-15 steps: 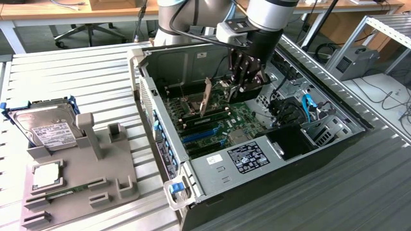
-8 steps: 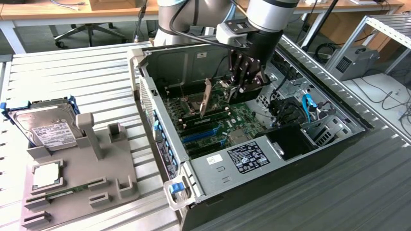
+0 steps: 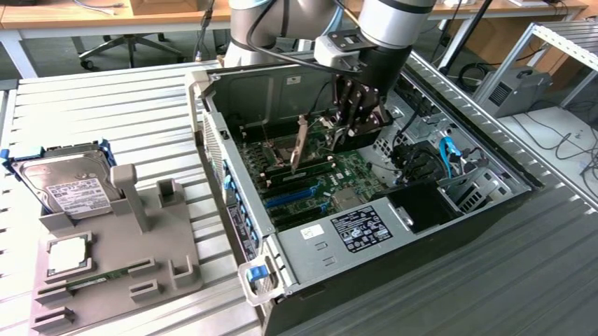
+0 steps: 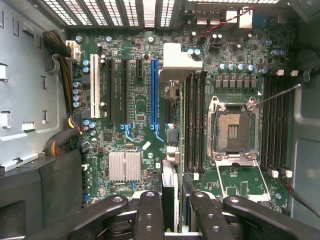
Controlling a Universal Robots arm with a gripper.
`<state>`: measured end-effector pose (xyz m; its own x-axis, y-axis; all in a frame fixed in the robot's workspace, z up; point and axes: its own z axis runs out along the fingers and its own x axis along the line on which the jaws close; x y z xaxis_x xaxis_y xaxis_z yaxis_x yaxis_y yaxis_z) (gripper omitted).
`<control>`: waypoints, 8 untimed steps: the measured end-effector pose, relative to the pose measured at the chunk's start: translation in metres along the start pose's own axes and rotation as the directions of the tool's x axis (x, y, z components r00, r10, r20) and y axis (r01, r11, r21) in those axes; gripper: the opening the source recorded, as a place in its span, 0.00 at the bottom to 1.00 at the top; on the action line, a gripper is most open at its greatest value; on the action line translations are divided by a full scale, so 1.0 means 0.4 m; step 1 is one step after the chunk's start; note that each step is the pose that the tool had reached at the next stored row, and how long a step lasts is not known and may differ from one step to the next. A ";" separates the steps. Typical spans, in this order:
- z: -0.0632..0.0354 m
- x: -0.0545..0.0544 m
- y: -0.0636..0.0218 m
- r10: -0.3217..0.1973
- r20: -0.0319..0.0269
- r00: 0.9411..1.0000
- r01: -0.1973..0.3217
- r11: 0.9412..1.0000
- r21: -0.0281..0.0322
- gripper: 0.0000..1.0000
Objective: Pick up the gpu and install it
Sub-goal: 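Insert the gpu into the slot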
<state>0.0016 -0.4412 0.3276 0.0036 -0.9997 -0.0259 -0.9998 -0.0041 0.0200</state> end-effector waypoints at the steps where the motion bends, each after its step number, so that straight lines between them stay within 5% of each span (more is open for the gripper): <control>1: 0.000 0.000 0.000 0.000 0.000 1.000 0.000 1.000 0.000 0.26; 8: 0.004 0.004 0.002 0.000 0.000 1.000 0.000 1.000 0.000 0.26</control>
<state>0.0008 -0.4428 0.3262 0.0036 -0.9997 -0.0259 -0.9998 -0.0041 0.0200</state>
